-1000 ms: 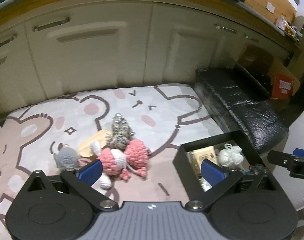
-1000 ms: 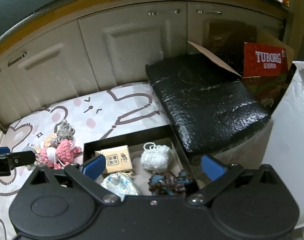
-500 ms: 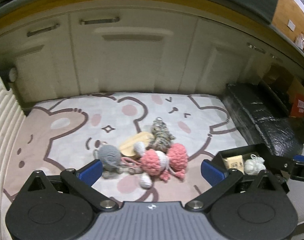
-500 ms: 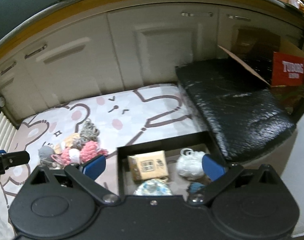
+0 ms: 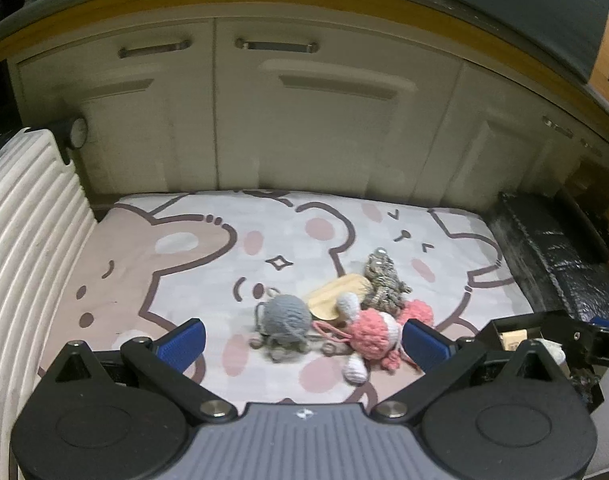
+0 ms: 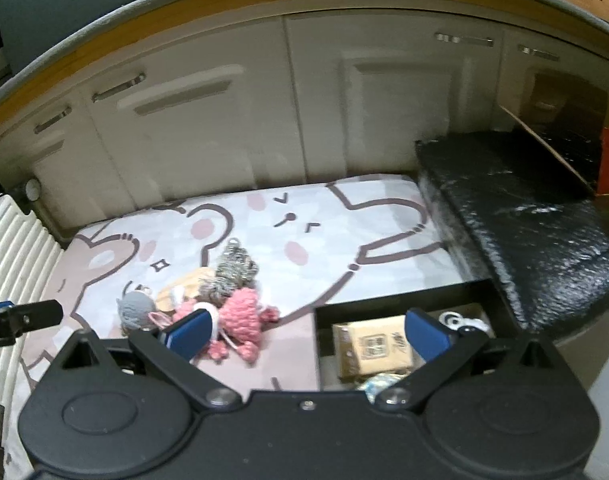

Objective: Organize objects
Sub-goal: 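Open both tools and withdraw them from the box toward the toy pile, then grasp the grey crochet mouse with the left tool while the right tool grasps the pink bunny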

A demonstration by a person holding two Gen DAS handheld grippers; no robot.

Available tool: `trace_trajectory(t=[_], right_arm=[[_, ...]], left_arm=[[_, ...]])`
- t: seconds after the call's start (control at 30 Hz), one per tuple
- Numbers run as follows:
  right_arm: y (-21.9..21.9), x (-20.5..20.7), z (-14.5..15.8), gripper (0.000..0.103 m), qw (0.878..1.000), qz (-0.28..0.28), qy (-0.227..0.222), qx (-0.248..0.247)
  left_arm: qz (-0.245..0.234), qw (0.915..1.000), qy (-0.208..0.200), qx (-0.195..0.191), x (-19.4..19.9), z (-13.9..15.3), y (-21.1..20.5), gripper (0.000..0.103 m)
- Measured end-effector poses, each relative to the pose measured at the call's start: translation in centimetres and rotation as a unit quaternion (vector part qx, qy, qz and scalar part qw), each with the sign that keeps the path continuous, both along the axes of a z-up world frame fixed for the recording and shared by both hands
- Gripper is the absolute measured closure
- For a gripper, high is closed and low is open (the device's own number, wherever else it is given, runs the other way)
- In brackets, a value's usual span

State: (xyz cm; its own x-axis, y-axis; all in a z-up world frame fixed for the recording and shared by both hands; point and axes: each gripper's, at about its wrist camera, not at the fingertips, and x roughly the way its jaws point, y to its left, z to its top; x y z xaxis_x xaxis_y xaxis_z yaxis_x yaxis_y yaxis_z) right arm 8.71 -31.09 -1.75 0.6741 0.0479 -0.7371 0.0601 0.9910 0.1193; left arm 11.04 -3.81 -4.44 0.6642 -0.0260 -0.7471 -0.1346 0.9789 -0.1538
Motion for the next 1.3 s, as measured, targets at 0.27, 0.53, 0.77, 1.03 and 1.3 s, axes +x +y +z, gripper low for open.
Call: trace_trajectory(t=[0.27,0.53,0.77,1.03,1.3], right_arm=[[2.5,1.2,-0.1,0.000,1.000,0.018,-0.009,0.002],[3.4,2.3,-0.5,0.000,1.000,0.017,-0.011,0.011],[4.1,3.1,-0.9,0.000,0.999,0.032,-0.024,-0.005],[5.5,3.9,-2.2,0.000,0.988,0.111,-0.054,-0.096],[7.5,4.0,-4.9,0.000,0.960,0.197,-0.061,-0.189]], left_arm=[[0.015,0.9999,0.002,0.005,0.2,-0.6,1.5,0.000],[0.038,0.9993,0.001,-0.007,0.8,-1.2,2.3,0.000],[0.031,0.9995,-0.008,0.002,1.8,-2.1,1.9,0.000],[0.020,0.9996,0.016,0.011,4.0,-4.0,1.6,0.000],[0.063,0.9961,0.047,-0.041,6.4,-6.4,2.8,0.002]])
